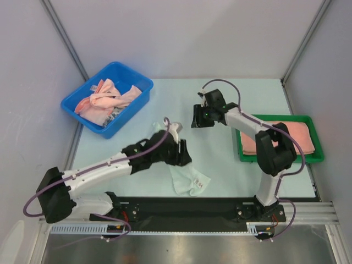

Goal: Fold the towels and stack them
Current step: Move the towel to the center of the board, then flatten out the crumpled towel

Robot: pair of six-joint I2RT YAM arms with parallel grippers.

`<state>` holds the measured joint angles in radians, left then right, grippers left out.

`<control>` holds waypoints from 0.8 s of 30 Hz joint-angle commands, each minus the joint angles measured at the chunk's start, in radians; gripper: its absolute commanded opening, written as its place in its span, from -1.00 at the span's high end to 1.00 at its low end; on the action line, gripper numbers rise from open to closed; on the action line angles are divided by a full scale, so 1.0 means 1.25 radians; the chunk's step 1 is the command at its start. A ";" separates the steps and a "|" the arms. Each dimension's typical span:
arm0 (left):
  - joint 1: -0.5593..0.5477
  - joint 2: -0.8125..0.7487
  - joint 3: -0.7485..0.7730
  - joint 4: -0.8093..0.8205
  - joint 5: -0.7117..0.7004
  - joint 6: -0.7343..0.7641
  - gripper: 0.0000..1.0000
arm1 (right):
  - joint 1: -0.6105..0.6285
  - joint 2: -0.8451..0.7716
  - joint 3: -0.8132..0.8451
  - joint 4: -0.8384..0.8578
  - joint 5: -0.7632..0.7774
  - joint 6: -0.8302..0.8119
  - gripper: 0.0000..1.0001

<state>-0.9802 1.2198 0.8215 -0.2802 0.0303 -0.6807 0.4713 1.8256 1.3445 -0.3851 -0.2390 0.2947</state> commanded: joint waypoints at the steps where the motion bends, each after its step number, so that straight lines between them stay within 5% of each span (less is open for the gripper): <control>1: 0.156 -0.021 0.106 -0.162 -0.176 0.067 -0.22 | 0.034 0.044 0.077 -0.043 0.024 0.011 0.00; 6: 0.333 0.044 0.161 -0.216 -0.230 0.092 -0.23 | 0.054 0.016 0.006 0.076 -0.036 -0.033 -0.03; 11: 0.466 0.041 0.073 -0.051 -0.064 0.083 -0.22 | 0.062 0.151 0.161 0.127 -0.127 -0.050 0.06; 14: 0.476 0.119 0.112 -0.049 -0.053 0.102 -0.23 | 0.070 0.235 0.250 0.104 -0.163 -0.065 0.07; 24: 0.477 0.386 0.245 -0.069 -0.085 0.146 -0.21 | 0.072 0.343 0.277 0.336 -0.384 -0.111 0.04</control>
<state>-0.3840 1.6489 1.0389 -0.3855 -0.0643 -0.5434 0.5701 2.2314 1.6413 -0.0849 -0.6109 0.1646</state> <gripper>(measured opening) 0.609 0.487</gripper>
